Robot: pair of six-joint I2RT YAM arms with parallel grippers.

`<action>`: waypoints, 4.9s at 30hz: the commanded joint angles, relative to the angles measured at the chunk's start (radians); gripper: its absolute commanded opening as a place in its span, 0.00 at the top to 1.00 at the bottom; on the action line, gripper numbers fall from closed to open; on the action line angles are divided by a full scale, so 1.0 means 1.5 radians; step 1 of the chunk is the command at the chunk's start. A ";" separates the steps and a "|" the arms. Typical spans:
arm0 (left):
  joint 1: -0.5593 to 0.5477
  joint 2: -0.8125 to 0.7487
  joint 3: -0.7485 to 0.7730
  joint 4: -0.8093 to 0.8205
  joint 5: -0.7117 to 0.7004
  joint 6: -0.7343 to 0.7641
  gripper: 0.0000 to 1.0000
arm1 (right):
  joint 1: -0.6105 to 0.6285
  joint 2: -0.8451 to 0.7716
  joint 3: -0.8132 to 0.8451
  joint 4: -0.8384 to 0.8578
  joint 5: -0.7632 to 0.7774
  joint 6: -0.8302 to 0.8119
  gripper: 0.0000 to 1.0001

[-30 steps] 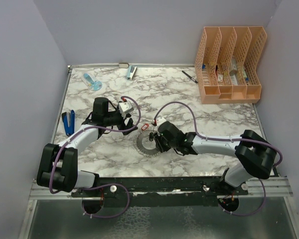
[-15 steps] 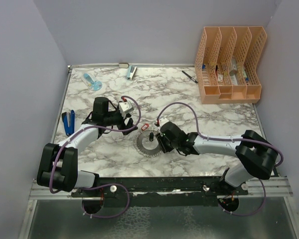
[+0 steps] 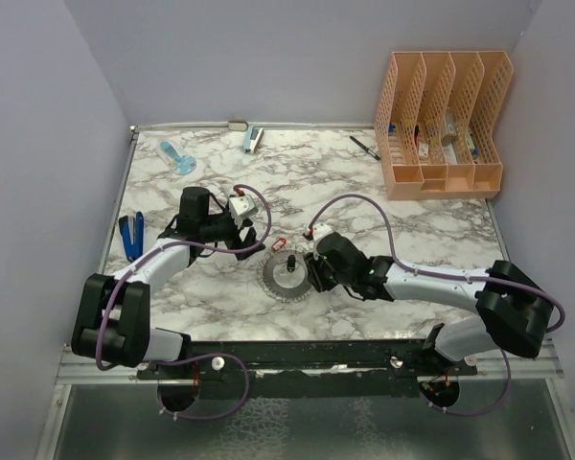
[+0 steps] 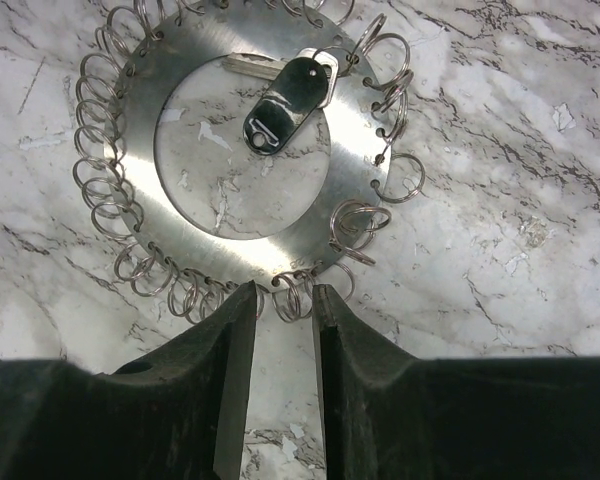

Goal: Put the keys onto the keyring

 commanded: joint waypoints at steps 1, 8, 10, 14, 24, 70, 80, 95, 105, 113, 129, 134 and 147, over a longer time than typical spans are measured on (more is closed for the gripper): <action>-0.004 0.003 0.018 -0.008 0.042 0.007 0.21 | -0.003 -0.013 -0.016 0.016 -0.020 -0.002 0.71; -0.003 0.003 0.024 -0.034 0.072 0.024 0.22 | -0.003 0.035 -0.006 0.041 -0.056 -0.014 0.71; -0.003 0.004 0.025 -0.039 0.072 0.029 0.21 | -0.002 0.043 -0.004 0.045 -0.064 -0.017 0.72; -0.003 0.006 0.026 -0.041 0.072 0.031 0.21 | -0.002 0.048 -0.002 0.042 -0.064 -0.022 0.72; -0.004 0.013 0.029 -0.050 0.074 0.036 0.21 | -0.002 0.049 -0.012 0.038 -0.059 -0.022 0.73; -0.132 0.045 0.042 -0.097 -0.224 0.274 0.41 | -0.003 -0.115 -0.066 0.041 0.046 0.003 0.75; -0.120 0.058 0.059 -0.121 -0.152 0.292 0.43 | -0.003 -0.102 -0.064 0.050 0.044 0.000 0.75; -0.087 0.117 0.039 -0.088 -0.155 0.456 0.42 | -0.003 -0.096 -0.069 0.059 0.035 -0.003 0.75; -0.089 0.121 0.012 -0.079 -0.081 0.477 0.41 | -0.003 -0.094 -0.062 0.050 0.044 -0.006 0.75; -0.109 0.119 -0.001 -0.046 -0.065 0.451 0.41 | -0.003 -0.116 -0.078 0.049 0.052 0.001 0.75; -0.123 0.099 -0.021 -0.078 -0.047 0.463 0.44 | -0.003 -0.130 -0.089 0.051 0.057 0.003 0.75; -0.127 0.102 -0.010 -0.097 -0.046 0.470 0.44 | -0.003 -0.128 -0.086 0.054 0.055 0.004 0.75; -0.146 0.104 0.039 -0.195 0.002 0.532 0.49 | -0.003 -0.135 -0.086 0.051 0.052 0.011 0.75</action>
